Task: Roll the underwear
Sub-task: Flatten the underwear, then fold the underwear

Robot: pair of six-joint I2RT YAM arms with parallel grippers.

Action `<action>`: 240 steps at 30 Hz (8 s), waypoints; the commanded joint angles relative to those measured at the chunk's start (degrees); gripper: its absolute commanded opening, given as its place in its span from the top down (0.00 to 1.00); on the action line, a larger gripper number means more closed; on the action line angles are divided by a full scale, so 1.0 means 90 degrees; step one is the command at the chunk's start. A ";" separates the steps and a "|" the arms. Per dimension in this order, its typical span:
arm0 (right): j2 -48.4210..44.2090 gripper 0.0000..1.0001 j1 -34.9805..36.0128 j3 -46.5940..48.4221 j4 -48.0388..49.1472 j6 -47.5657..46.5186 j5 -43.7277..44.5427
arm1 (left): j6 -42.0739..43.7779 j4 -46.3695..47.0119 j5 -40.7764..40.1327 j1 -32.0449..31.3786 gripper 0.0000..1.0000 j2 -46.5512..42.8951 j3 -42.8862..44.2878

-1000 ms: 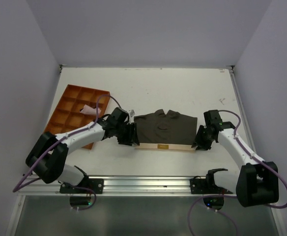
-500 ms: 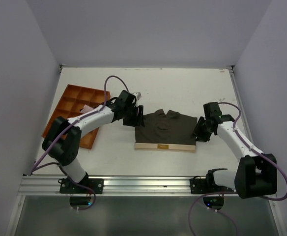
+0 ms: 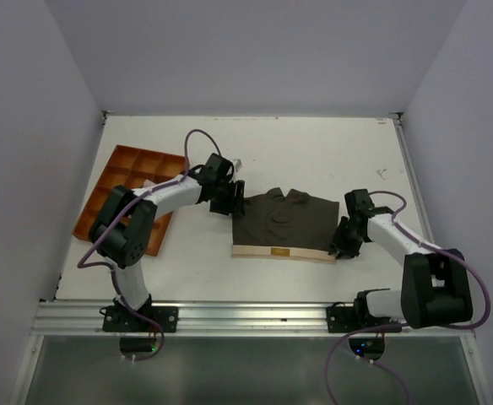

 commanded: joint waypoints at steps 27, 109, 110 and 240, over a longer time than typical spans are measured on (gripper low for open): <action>0.1545 0.61 -0.0005 0.3022 -0.0659 -0.1078 0.0900 | 0.1464 0.0037 0.0557 0.0362 0.41 -0.0051 0.0557; 0.2990 0.62 0.5982 0.3499 -0.0092 -0.0666 0.2380 | -0.0087 -0.1193 -0.0331 0.2461 0.42 -0.2132 0.0653; 0.2893 0.62 0.5982 0.3509 -0.0102 -0.0675 0.2390 | -0.0087 -0.1184 -0.0341 0.2461 0.41 -0.2122 0.0663; 0.0998 1.00 0.8238 0.3674 -0.1136 0.0555 0.2604 | -0.1992 -0.2785 -0.1523 0.0371 1.00 -0.3285 -0.0627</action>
